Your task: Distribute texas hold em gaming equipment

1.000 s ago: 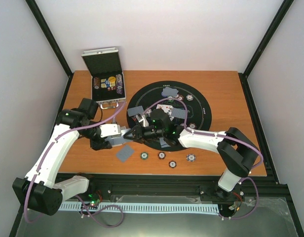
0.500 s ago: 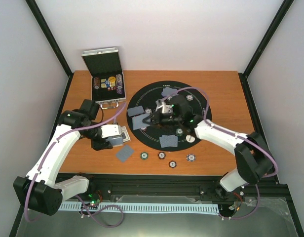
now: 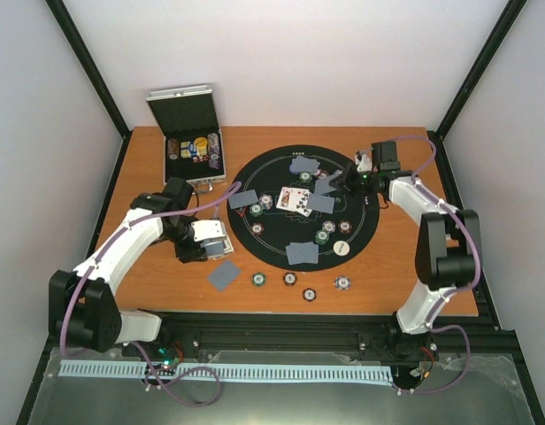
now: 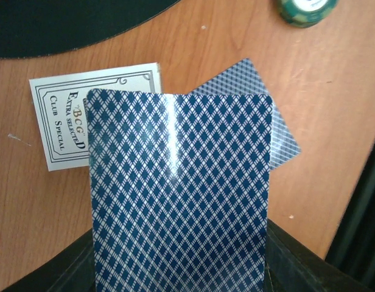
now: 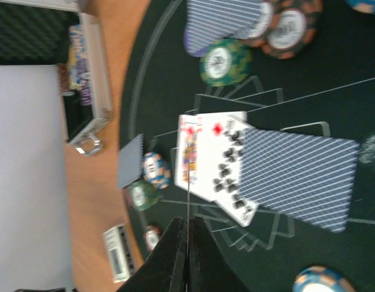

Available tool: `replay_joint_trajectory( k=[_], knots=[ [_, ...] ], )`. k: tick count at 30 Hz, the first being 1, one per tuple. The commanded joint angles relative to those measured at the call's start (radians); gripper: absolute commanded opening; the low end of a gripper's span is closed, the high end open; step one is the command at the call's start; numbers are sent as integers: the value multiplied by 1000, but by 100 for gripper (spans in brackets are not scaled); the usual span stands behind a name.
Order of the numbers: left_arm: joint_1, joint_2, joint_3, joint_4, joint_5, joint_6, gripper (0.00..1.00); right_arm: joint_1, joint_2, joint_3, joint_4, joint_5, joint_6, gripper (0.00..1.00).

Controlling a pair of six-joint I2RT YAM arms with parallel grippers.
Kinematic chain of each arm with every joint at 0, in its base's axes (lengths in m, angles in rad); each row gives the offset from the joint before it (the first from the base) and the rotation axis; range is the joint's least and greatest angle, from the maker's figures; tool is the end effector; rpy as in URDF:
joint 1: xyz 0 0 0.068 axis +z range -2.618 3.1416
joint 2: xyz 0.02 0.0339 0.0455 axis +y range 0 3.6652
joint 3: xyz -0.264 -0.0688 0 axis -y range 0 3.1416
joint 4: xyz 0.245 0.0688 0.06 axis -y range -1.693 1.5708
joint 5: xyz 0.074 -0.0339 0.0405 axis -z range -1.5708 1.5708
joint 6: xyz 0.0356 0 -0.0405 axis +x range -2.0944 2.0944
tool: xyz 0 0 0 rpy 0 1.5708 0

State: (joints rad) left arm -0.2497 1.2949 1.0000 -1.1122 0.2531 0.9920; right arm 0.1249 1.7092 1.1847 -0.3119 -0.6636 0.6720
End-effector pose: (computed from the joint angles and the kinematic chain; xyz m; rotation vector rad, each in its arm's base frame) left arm 0.2087 -0.0624 0.2467 1.7040 2.3308 -0.2564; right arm 0.3613 0.0675 0.2285 0.3526 2.4701 1.1546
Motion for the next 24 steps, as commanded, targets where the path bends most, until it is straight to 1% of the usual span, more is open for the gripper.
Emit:
replay_joint_trajectory(
  k=[1, 5, 7, 10, 12, 13, 14, 18, 24],
  knots=[
    [1, 53, -23, 135, -53, -32, 1, -30, 131, 67, -120, 34, -104, 3],
    [3, 104, -34, 194, -80, -40, 1, -34, 217, 127, -143, 70, -128, 4],
    [6, 133, -31, 218, -95, -45, 1, -37, 248, 152, -165, 102, -142, 7],
    [15, 172, -28, 253, -128, -49, 1, -42, 276, 167, -187, 125, -158, 17],
    [42, 192, -30, 263, -148, -46, 1, -44, 274, 157, -194, 144, -164, 23],
    [60, 198, -31, 264, -150, -42, 1, -44, 264, 145, -191, 151, -164, 27],
    [85, 202, -34, 261, -148, -34, 1, -44, 256, 129, -184, 155, -164, 33],
    [159, 190, -66, 261, -144, 12, 1, -44, 192, 82, -162, 154, -158, 50],
    [170, 140, -137, 274, -132, 23, 1, -44, 86, 53, -173, 184, -147, 72]
  ],
)
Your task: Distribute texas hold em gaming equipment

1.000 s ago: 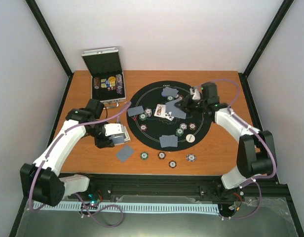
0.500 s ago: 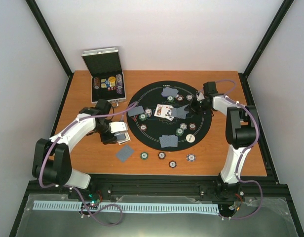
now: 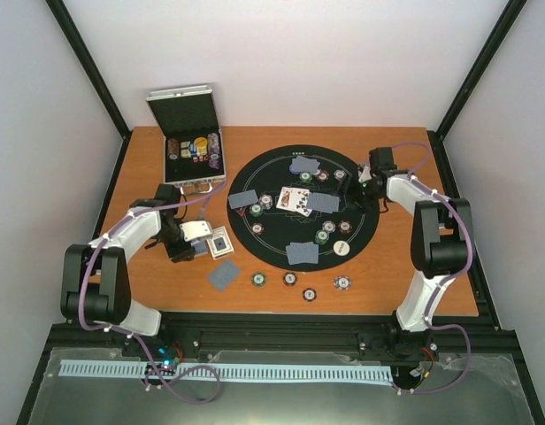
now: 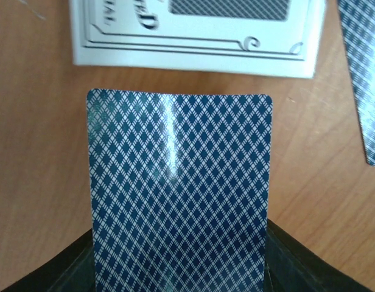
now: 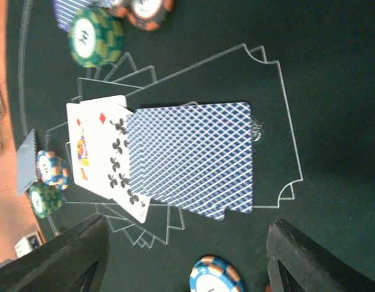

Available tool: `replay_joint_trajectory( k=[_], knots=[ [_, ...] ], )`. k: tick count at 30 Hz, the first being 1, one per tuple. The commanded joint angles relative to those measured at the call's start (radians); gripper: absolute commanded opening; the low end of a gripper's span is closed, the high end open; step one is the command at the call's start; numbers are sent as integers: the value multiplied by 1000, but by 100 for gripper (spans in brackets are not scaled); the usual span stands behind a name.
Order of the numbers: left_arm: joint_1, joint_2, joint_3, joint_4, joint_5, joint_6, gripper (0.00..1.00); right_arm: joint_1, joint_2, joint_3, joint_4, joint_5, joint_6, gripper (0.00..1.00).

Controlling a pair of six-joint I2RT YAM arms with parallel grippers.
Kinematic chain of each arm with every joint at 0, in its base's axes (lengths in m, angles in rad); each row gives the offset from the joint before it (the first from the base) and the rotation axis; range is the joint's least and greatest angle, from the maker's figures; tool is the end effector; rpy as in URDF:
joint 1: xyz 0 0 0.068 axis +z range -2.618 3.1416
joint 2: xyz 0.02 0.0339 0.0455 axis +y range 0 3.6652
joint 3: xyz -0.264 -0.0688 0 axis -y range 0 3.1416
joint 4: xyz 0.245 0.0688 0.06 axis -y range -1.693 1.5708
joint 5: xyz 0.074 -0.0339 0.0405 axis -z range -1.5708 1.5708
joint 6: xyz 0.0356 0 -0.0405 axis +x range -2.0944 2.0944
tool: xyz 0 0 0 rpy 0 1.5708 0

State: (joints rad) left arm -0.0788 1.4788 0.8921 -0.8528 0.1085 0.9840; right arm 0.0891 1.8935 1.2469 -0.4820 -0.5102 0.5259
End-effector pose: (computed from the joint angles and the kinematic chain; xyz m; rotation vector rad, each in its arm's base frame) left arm 0.2462 -0.0233 0.1823 1.5170 2.5599 -0.0598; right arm 0.3773 0.0512 0.1692 0.4379 2.7162 0.8695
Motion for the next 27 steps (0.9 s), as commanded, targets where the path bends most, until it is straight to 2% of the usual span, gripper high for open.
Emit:
replay_joint_trajectory(
  k=[1, 3, 6, 7, 9, 11, 13, 15, 17, 23, 27],
  knots=[
    [-1, -42, -39, 25, 7, 28, 1, -8, -116, -9, -13, 36, -4, 75],
    [-1, -33, -58, 40, -11, 21, 1, -8, -152, -12, -30, 51, -7, 81],
    [1, -21, -75, 65, -21, 4, 1, -8, -207, -25, -50, 75, -9, 85],
    [2, -18, -78, 74, -17, -5, 4, -8, -229, -35, -54, 80, -8, 86],
    [1, -9, -82, 84, -8, -19, 19, -8, -269, -53, -63, 97, -6, 87],
    [2, 6, -79, 69, 5, -22, 46, -8, -316, -71, -74, 123, -9, 89],
    [1, 12, -82, 65, 8, -29, 67, -8, -354, -81, -91, 155, -17, 94],
    [1, 0, -84, 39, 20, -18, 84, -8, -379, -84, -113, 187, -27, 100],
    [1, -18, -84, 8, 34, -5, 98, -9, -395, -79, -130, 208, -35, 100],
    [1, -94, -65, -82, 54, 24, 100, -21, -414, -45, -176, 281, -48, 100],
    [2, -156, 11, -155, 114, -1, 100, -33, -439, -18, -195, 421, -46, 100]
  ],
)
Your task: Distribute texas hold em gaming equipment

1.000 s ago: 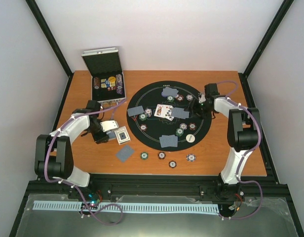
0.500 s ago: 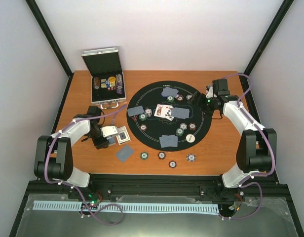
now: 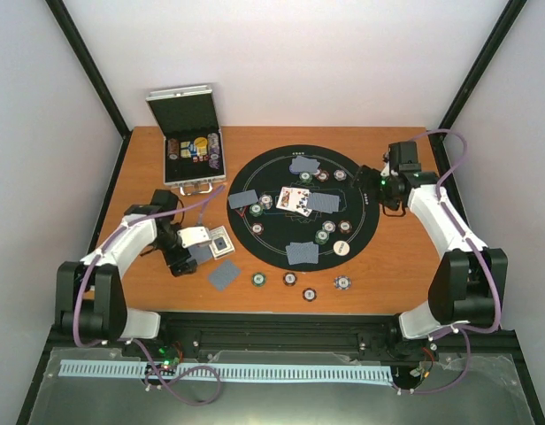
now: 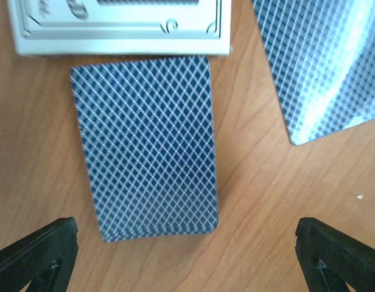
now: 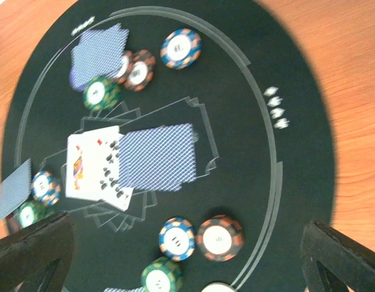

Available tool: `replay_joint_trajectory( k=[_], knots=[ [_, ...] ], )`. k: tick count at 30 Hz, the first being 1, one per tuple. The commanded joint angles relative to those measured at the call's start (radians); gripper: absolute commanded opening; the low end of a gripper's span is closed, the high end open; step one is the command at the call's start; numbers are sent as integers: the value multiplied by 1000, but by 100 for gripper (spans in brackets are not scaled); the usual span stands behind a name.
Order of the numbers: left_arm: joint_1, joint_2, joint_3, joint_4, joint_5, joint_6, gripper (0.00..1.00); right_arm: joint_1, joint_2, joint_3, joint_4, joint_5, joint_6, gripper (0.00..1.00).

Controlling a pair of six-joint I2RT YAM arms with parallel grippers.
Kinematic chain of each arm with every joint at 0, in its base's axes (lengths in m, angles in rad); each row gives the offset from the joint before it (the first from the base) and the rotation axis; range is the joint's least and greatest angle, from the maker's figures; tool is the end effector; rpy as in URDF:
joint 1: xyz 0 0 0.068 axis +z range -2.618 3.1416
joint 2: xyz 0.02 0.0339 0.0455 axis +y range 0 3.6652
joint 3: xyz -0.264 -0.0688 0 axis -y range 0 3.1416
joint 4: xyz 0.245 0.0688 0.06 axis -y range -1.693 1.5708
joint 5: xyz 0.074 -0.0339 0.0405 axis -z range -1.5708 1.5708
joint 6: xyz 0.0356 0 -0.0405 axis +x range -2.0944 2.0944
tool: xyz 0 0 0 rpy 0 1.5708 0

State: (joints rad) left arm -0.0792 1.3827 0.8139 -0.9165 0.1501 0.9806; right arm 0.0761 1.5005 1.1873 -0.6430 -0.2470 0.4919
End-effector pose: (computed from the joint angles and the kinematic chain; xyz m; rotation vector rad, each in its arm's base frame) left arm 0.2176 -0.0226 0.1826 1.5226 2.5801 -0.1469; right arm 0.3140 0.0327 0.2698 0.4311 2.5340 0.5344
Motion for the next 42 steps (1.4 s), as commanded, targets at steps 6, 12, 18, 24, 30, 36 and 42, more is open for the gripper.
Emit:
replay_joint_trajectory(
  k=[6, 12, 18, 24, 30, 36, 42],
  knots=[
    [26, -105, 229, 102, 201, -329, 100, -19, -231, -190, 241, 528, -62, 100],
    [37, -107, 63, 688, 196, -762, 100, -21, -359, -459, 571, 765, -143, 100],
    [38, -51, -246, 1340, 67, -859, 100, -20, -286, -579, 815, 856, -176, 100],
    [38, 53, -360, 1597, -16, -858, 100, -21, -180, -682, 1088, 865, -279, 100],
    [43, 19, -492, 1820, -122, -910, 100, -21, -138, -869, 1474, 755, -382, 100],
    [42, 104, -593, 2078, -286, -973, 100, -18, -120, -939, 1654, 680, -440, 100],
    [76, 135, -439, 1831, -260, -1017, 100, -20, 17, -893, 1678, 430, -545, 100]
  ],
)
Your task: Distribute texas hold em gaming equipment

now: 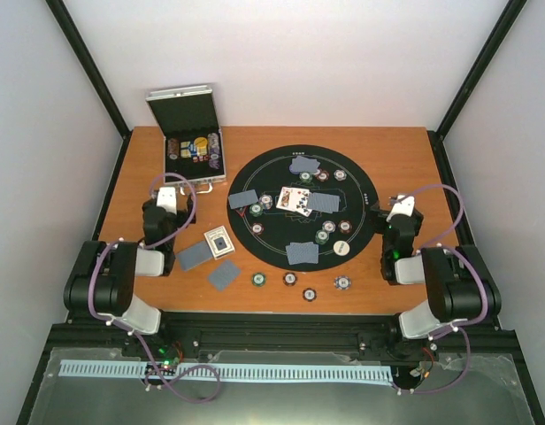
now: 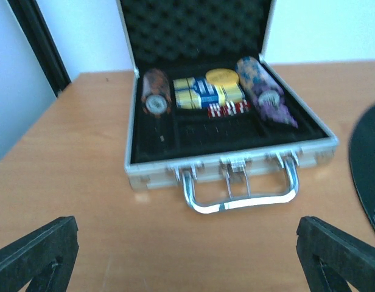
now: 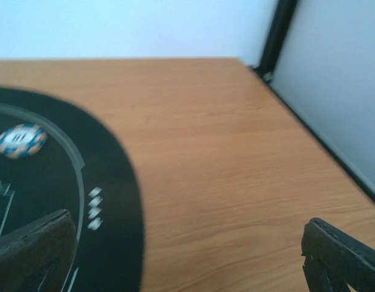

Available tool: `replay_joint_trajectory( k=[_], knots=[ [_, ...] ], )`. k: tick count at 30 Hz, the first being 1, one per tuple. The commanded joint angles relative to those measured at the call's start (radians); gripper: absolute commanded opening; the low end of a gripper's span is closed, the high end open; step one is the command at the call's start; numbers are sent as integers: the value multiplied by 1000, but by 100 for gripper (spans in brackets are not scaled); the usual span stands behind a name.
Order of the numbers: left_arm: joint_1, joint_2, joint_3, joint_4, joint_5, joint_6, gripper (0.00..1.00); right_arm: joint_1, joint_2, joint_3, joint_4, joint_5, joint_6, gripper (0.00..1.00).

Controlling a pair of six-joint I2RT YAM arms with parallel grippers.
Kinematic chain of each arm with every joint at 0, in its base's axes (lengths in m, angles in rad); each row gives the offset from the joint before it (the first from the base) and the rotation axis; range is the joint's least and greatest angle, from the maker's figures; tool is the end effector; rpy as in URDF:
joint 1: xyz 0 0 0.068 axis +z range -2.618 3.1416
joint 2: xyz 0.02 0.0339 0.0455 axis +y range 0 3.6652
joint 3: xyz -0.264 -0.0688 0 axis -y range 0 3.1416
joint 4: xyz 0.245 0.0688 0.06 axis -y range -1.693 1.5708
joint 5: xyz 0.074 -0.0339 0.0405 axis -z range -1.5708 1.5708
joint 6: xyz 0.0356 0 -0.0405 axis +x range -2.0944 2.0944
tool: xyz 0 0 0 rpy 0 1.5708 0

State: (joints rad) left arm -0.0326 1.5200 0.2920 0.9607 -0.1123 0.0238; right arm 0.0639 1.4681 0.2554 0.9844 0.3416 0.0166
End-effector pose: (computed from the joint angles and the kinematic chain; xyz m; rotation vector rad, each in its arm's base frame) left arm 0.2509 -0.0042 0.1377 -0.0269 1.8373 0.0970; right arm 0.2400 0.0034 0.1433 0.2012 1.7812 -0.2493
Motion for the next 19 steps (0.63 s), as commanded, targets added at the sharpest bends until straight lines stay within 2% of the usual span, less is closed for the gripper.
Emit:
replay_joint_trajectory(
  k=[1, 5, 19],
  knots=[
    [37, 5, 84, -38, 17, -61, 100, -25, 71, 46, 86, -174, -60, 100],
    [40, 2, 90, -51, 27, -61, 100, -38, 52, 50, 33, -192, -48, 100],
    [41, 2, 93, -58, 30, -62, 100, -41, 55, 54, 41, -201, -49, 100]
  ],
)
